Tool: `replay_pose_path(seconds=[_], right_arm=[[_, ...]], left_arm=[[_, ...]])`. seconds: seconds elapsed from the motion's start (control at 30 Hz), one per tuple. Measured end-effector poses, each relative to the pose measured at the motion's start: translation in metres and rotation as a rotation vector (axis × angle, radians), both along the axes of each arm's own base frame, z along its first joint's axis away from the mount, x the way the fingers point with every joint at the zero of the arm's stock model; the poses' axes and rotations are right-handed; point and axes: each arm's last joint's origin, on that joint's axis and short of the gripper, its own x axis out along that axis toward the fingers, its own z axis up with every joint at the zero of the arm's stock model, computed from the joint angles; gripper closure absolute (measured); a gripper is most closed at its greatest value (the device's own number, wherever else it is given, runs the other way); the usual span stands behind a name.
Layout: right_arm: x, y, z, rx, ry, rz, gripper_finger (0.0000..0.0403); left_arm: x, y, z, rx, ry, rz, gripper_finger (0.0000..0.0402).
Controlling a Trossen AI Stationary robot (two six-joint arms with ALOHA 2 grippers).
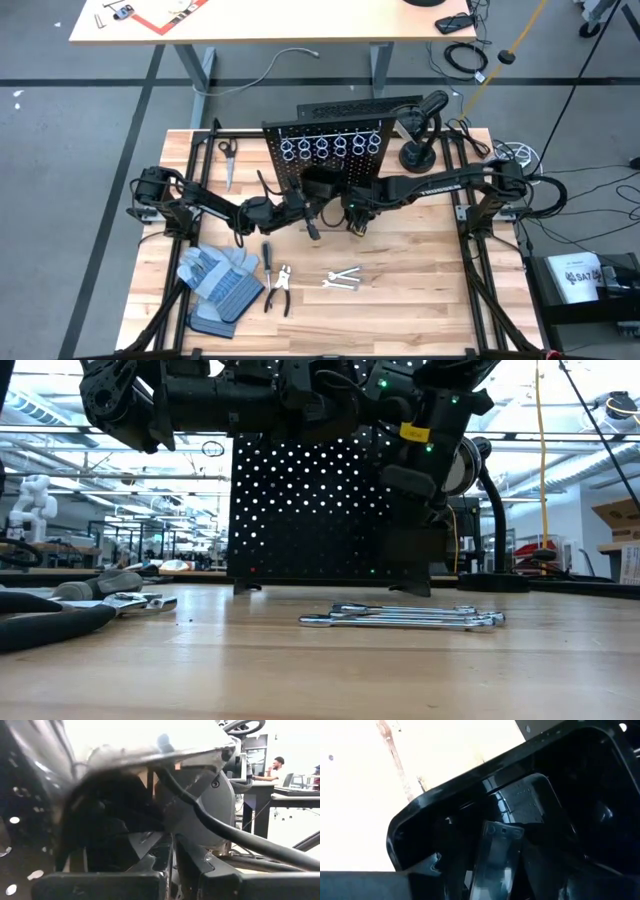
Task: Hang tools onto peg board
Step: Remove the black utility knife blades from the bottom black bin of the black pegboard
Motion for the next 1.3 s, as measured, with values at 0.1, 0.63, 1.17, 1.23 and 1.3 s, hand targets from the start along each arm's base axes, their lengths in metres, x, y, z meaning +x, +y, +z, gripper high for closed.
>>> replay_pose_path(seconds=[0.1, 0.63, 1.17, 1.23, 1.3], right_arm=[[0.002, 0.0, -0.005, 0.005, 0.011, 0.004, 0.0227], [0.005, -0.002, -0.009, 0.068, -0.006, 0.029, 0.0305], [0.002, -0.001, 0.0, 0.064, -0.03, 0.028, 0.0305], [0.0, -0.001, 0.004, 0.065, -0.04, 0.028, 0.0305], [-0.003, -0.001, 0.008, 0.071, -0.043, 0.027, 0.0305]], left_arm=[[0.0, 0.0, 0.0, 0.0, 0.0, 0.0, 0.0371], [0.0, 0.0, 0.0, 0.0, 0.0, 0.0, 0.0371], [0.0, 0.0, 0.0, 0.0, 0.0, 0.0, 0.0371], [0.0, 0.0, 0.0, 0.0, 0.0, 0.0, 0.0371], [0.0, 0.0, 0.0, 0.0, 0.0, 0.0, 0.0371]])
